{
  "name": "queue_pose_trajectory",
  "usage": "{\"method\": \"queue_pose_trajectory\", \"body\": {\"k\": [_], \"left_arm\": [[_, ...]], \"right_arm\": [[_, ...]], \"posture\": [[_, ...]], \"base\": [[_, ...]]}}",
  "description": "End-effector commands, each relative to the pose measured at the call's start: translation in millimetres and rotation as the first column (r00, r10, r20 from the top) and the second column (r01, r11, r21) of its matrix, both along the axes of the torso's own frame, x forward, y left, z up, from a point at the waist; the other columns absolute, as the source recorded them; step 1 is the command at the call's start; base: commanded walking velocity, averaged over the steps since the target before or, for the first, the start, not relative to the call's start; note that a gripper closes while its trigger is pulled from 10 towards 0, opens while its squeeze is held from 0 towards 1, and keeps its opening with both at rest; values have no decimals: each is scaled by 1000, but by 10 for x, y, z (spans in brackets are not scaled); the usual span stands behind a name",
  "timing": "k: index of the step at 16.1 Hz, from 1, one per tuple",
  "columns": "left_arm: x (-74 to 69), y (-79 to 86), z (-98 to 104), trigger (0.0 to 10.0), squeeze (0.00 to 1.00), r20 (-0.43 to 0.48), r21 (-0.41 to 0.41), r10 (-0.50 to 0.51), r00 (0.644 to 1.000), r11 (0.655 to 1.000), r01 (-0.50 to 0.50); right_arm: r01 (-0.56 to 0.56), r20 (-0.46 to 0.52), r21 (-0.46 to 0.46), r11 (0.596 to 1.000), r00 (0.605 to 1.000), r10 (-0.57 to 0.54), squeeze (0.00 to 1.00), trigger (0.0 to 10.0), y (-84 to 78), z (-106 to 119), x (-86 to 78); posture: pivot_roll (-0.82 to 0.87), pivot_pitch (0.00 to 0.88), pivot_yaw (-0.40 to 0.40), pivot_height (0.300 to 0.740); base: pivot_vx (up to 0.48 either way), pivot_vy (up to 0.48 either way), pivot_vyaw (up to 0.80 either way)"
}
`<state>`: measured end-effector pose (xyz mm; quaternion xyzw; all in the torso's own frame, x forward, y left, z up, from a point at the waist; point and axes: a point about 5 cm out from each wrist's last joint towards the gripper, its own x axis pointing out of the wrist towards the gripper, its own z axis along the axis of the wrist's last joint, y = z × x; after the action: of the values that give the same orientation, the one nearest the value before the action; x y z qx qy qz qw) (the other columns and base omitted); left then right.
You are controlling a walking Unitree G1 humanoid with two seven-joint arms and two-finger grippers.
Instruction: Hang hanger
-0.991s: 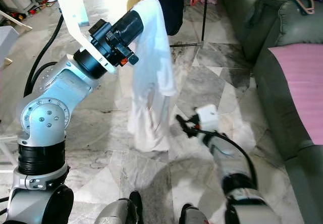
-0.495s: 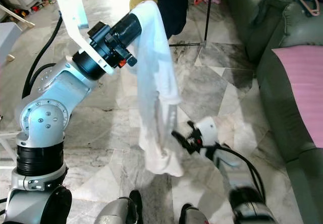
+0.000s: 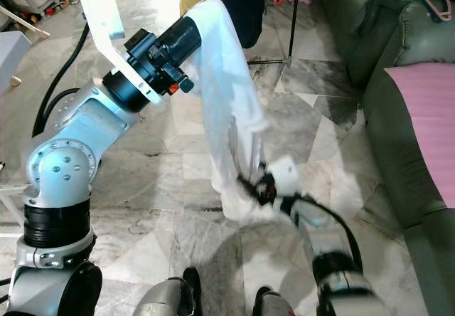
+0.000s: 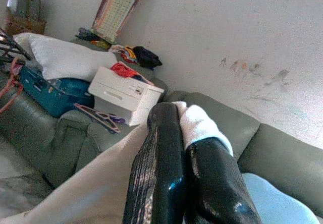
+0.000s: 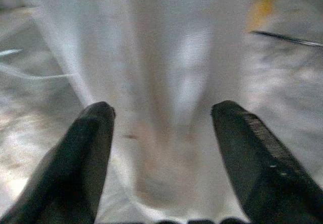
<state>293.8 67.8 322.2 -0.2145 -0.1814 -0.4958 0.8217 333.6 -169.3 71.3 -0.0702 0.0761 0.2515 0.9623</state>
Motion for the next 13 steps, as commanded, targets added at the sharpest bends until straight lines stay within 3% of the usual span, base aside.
{"method": "queue_pose_trajectory", "body": {"k": [1,6,8,9,10,11,13], "left_arm": [[-104,15,90,10000,0,42,-16,-24,999,1000,24],[-210,-5,182,10000,0,59,-37,-70,996,997,72],[-210,5,174,10000,0,50,-43,-63,997,997,65],[-199,13,147,10000,0,38,-39,-54,998,998,55],[-195,20,128,10000,0,33,-34,-49,998,998,50],[-193,25,123,10000,0,30,-33,-46,998,998,47],[-183,44,120,10000,0,25,-31,-36,999,999,37]], "right_arm": [[94,-20,-25,995,995,-94,0,0,-93,-25,27],[87,-47,-43,995,995,-89,0,0,-30,-39,71],[49,-61,-7,999,997,-50,0,0,77,-49,73],[-9,-72,24,1000,997,11,0,4000,157,-58,56],[-44,-76,32,999,996,46,537,10000,195,-71,35],[-71,-82,45,996,994,75,1000,10000,195,-89,8],[-106,-74,23,994,991,108,1000,10000,81,-122,-68]], "posture": [[58,239,75,740],[79,248,57,740],[86,253,54,740],[86,253,53,740],[86,253,53,740],[86,255,48,740],[85,255,45,740]], "base": [[0,0,0],[0,0,0],[0,0,0],[0,0,0],[0,0,0],[0,0,0],[0,0,0]]}}
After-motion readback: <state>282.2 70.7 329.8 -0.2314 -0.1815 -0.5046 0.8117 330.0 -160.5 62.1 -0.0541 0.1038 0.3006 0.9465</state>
